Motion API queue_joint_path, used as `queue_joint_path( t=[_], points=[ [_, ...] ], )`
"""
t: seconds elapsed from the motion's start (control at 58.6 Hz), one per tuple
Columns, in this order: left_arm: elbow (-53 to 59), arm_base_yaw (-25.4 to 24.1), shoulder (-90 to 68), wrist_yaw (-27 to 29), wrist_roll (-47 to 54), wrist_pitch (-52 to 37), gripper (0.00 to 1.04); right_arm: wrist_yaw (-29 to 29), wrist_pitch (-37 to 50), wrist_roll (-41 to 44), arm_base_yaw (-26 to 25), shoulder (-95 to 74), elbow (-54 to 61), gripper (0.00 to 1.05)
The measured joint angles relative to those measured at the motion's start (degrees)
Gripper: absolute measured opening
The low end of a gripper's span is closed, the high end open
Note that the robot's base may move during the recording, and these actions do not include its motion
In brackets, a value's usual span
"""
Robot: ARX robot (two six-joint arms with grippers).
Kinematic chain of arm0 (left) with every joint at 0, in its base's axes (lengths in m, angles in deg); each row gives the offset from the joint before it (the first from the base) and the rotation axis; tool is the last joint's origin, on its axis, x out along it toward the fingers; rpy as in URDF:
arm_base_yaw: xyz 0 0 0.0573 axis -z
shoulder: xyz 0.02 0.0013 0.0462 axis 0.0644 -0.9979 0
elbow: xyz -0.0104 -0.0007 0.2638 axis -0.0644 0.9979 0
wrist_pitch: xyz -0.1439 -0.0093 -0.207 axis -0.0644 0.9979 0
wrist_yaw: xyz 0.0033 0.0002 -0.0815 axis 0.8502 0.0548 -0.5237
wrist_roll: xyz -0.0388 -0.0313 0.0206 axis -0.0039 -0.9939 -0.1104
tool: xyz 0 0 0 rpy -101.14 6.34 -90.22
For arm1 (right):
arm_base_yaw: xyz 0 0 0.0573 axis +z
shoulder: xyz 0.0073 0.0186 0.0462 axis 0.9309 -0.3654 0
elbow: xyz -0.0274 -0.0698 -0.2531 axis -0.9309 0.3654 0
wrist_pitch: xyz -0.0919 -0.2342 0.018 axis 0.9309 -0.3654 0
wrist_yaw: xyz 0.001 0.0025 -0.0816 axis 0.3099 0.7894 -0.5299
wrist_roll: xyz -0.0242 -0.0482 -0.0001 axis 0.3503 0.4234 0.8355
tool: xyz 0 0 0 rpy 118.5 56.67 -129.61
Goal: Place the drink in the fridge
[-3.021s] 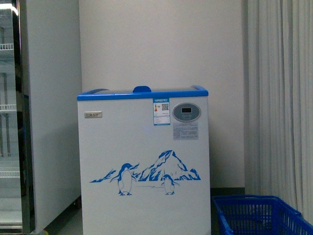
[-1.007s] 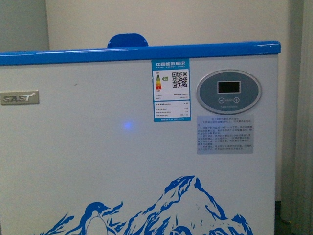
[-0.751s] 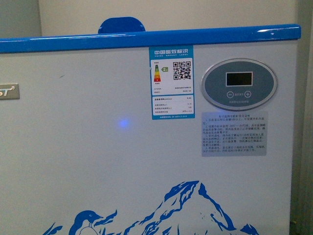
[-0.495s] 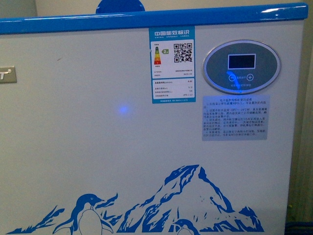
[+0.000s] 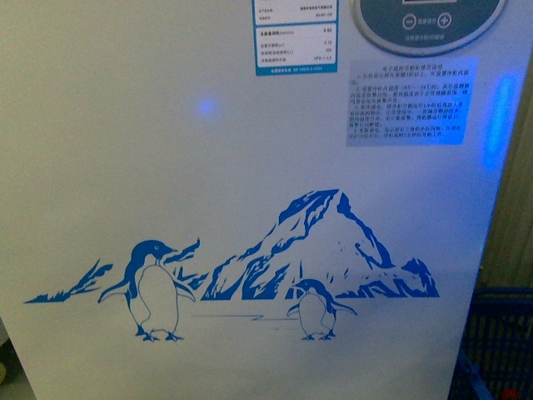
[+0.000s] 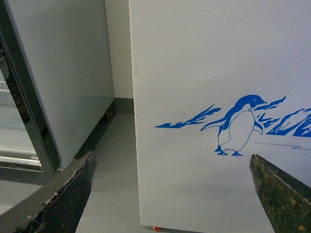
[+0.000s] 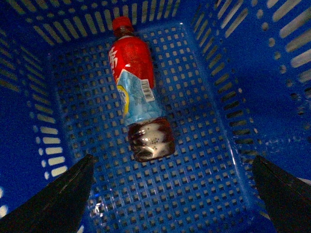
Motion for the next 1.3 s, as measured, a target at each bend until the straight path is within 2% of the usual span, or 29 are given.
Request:
queue_joint_path(
  t=[0.341,0.922,1.297],
  points=[
    [0.0,0.0,0.0,0.0,0.0,0.0,0.97,-3.2,-4.0,-2.4,0.9,-16.5,-18.1,0.97],
    [0.0,0.0,0.0,0.0,0.0,0.0,0.97,-4.7,-20.1,-7.3,2.5,-41.0,-52.9,0.97],
    [0.0,0.0,0.0,0.0,0.0,0.0,0.97,-4.4,-30.5,-7.3,2.5,-49.2,-67.0,0.97]
  ],
)
